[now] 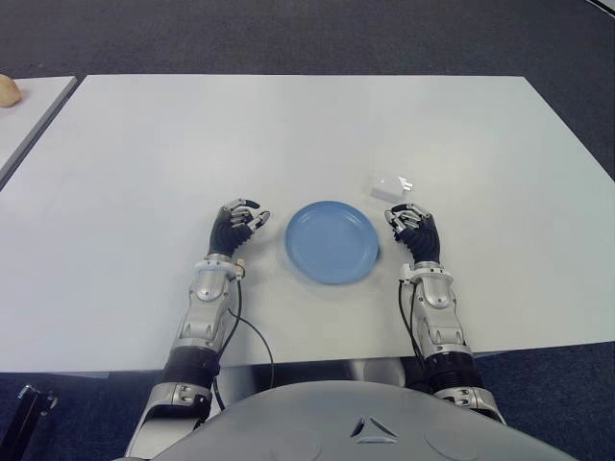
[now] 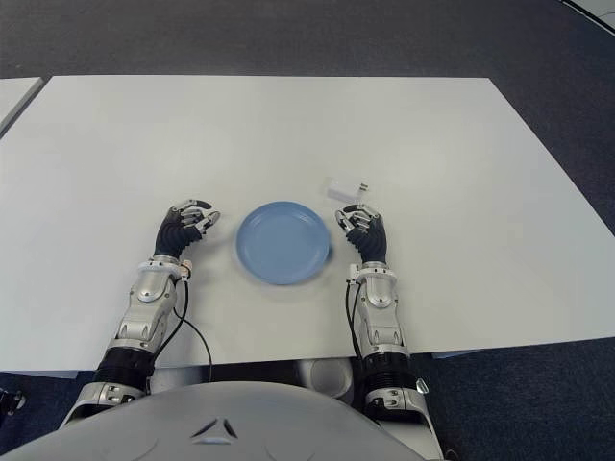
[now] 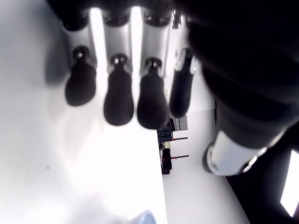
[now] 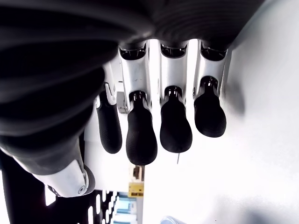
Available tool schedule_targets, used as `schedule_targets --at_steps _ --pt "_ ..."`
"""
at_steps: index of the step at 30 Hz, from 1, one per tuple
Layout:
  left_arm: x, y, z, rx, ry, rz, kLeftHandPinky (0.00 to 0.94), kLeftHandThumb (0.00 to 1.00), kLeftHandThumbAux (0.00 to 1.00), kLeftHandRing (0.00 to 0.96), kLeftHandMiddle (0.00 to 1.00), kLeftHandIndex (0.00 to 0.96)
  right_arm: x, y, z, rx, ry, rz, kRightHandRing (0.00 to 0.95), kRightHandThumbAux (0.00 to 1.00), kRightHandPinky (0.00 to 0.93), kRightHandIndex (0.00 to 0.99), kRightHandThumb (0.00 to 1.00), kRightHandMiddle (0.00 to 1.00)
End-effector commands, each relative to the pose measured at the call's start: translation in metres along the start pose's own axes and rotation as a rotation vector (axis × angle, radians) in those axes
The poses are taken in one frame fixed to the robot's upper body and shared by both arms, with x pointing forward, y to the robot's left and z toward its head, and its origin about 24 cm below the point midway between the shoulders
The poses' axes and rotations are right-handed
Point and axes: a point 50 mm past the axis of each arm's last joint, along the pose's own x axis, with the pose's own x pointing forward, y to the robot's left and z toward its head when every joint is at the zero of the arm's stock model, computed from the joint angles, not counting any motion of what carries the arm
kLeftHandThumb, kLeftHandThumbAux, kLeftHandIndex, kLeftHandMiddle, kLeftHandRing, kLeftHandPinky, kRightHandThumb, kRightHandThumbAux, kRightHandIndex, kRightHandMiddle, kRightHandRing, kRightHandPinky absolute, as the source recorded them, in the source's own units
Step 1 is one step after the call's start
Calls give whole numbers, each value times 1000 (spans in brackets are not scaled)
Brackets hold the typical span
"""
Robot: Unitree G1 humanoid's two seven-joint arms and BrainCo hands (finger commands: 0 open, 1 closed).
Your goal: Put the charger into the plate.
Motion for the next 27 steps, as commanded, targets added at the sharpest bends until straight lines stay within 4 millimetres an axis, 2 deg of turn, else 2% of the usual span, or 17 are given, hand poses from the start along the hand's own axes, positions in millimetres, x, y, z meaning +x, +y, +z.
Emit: schedule_targets --at_steps 1,6,11,14,16,17,18,19,21,24,27 --pt "-3 0 -6 5 33 3 723 705 717 722 738 435 -5 -1 -10 -5 44 -5 730 726 716 436 707 746" --pt "-3 1 -6 6 35 3 715 705 717 723 738 435 -1 0 6 -34 -28 1 727 727 724 436 705 739" --pt "-3 1 -6 4 35 -1 713 705 717 721 736 435 7 0 32 -124 -163 7 694 728 696 430 702 694" --pt "-4 0 -6 5 36 0 718 705 717 721 737 435 11 0 42 -166 -220 5 584 727 579 423 701 586" --pt "-4 0 -6 9 39 5 721 705 717 721 738 436 14 -1 48 -217 -260 2 550 726 539 420 701 553" --pt "-3 0 -6 12 41 9 725 705 717 725 741 436 17 -3 52 -267 -289 0 499 725 498 414 700 492" --pt "-4 0 -6 15 43 12 727 705 717 727 743 436 19 -4 55 -302 -309 -2 440 677 446 329 653 426" --pt "-4 0 -7 18 44 14 728 705 717 728 743 436 21 -6 57 -354 -330 -4 419 660 428 298 635 403" --pt "-4 -1 -7 21 45 16 732 705 717 732 747 436 27 -10 61 -428 -348 -6 299 582 319 202 579 293" --pt "-4 0 -7 23 45 17 721 705 717 730 746 436 37 -15 66 -508 -358 -7 189 495 206 114 537 188" --pt "-4 0 -7 22 45 17 712 705 717 725 742 435 45 -17 69 -543 -366 -4 122 438 139 60 517 121"
